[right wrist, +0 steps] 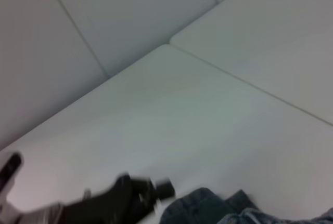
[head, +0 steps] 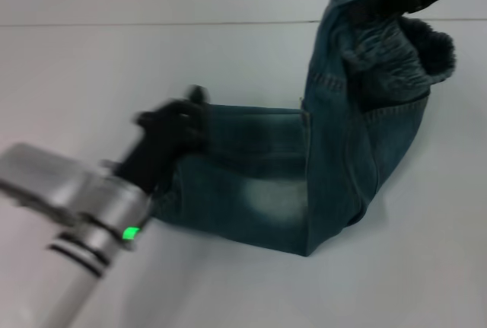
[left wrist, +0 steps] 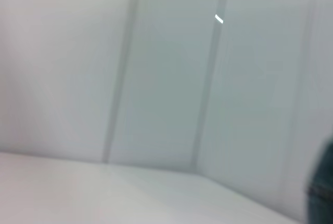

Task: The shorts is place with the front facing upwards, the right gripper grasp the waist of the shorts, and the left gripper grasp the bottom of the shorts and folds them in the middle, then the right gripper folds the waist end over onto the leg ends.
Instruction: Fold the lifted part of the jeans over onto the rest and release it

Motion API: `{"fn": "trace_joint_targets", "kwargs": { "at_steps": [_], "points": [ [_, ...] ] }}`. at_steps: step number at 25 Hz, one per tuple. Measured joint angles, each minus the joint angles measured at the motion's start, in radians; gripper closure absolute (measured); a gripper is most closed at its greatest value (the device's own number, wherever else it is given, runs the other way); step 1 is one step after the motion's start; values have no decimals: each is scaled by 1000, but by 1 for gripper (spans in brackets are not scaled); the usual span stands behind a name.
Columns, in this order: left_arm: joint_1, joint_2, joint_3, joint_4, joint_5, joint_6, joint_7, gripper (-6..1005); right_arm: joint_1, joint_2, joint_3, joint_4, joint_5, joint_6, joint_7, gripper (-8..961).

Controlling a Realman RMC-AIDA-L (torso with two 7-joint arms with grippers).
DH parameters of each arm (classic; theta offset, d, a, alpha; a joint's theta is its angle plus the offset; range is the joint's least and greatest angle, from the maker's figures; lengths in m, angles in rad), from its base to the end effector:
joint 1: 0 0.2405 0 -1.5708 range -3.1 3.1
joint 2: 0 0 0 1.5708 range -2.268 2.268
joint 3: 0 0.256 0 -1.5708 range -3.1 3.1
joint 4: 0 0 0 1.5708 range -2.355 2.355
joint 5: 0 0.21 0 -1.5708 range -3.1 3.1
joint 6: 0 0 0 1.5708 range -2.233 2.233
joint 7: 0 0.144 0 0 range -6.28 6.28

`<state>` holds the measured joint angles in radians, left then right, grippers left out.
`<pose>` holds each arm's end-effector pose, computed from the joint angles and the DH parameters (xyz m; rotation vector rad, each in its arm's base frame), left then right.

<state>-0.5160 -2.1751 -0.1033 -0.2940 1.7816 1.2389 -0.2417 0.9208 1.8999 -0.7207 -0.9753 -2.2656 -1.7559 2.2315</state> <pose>-0.2396 0.3002 -0.1119 -1.8893 -0.6832 -1.0115 0.1312 0.4178 0.1042 -2.7988 0.9159 0.2762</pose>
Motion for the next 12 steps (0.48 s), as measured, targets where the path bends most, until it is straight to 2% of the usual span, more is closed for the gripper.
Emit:
{"fn": "trace_joint_targets", "kwargs": {
  "at_steps": [2, 7, 12],
  "points": [
    [27, 1, -12, 60, -3, 58, -62, 996, 19, 3, -12, 34, 3, 11, -17, 856],
    [112, 6, -158, 163, -5, 167, -143, 995, 98, 13, -64, 186, 3, 80, -76, 859],
    [172, 8, -263, 207, -5, 225, -180, 994, 181, 54, -147, 285, -1, 171, -114, 839]
  ]
}}
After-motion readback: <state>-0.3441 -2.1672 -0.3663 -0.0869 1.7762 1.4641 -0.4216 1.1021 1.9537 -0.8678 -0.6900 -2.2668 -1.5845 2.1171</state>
